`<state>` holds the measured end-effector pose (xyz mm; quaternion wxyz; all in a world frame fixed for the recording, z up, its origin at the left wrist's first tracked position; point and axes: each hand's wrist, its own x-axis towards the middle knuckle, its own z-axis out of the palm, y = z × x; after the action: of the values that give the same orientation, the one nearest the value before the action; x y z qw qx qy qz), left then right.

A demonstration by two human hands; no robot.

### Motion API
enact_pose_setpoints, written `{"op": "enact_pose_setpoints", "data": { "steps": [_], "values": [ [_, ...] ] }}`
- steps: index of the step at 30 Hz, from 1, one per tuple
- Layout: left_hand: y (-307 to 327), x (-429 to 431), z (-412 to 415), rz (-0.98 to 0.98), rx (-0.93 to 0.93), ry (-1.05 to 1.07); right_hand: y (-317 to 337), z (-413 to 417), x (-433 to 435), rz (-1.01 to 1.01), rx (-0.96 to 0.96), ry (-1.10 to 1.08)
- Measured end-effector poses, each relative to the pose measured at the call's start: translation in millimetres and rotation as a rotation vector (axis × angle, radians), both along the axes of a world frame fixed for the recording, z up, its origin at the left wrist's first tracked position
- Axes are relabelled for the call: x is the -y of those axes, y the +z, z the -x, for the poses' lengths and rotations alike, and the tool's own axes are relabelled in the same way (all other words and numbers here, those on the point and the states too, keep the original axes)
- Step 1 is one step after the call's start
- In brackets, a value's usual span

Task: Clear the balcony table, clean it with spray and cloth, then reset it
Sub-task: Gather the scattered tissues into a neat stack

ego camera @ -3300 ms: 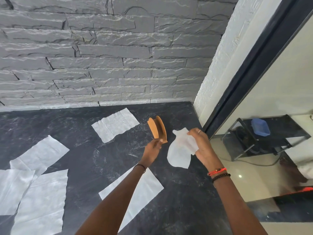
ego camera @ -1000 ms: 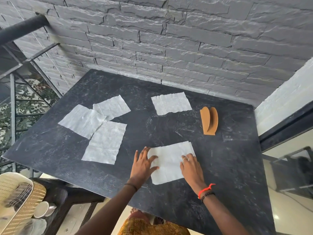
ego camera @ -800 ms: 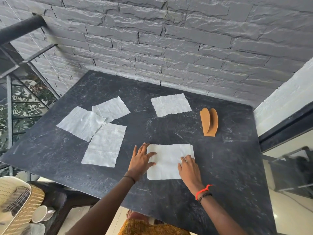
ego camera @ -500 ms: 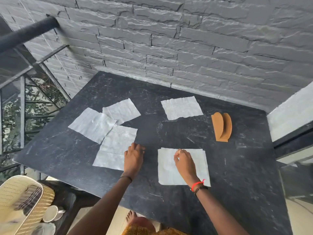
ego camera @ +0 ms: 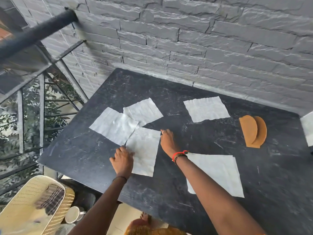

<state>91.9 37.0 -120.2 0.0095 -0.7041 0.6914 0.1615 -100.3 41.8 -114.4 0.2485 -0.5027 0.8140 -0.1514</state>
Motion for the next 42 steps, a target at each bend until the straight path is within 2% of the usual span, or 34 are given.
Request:
{"op": "enact_pose_setpoints", "data": {
  "steps": [6,10,15,19,22,24,26,31,35,38,42],
  "values": [
    [5,8,2,-0.149,-0.266,0.019,-5,-9,25,-0.006,-0.074,0.05],
    [13,20,3,-0.318,-0.325,-0.013,0,-8,27,0.028,0.005,-0.005],
    [23,27,10,-0.45,-0.515,-0.116,17,10,9,0.136,0.473,-0.442],
    [37,27,23,-0.612,-0.724,-0.168,28,37,-27,0.216,1.021,-0.661],
    [52,23,38,-0.761,-0.864,-0.225,38,61,-57,0.25,1.298,-0.722],
    [59,19,52,-0.906,-0.993,-0.269,40,77,-81,0.252,1.462,-0.71],
    [65,14,71,-1.039,-1.036,-0.355,41,92,-107,0.221,1.57,-0.666],
    [72,0,118,-1.195,-0.888,-0.526,55,122,-157,0.232,1.342,-0.591],
    [72,-16,149,-1.268,-0.784,-0.595,63,151,-203,0.33,1.227,-0.693],
    [60,-27,161,-1.175,-0.748,-0.495,57,162,-233,0.38,1.094,-0.847],
    [37,-46,170,-0.966,-0.778,-0.352,32,167,-252,0.351,0.849,-0.977]
  ]
}}
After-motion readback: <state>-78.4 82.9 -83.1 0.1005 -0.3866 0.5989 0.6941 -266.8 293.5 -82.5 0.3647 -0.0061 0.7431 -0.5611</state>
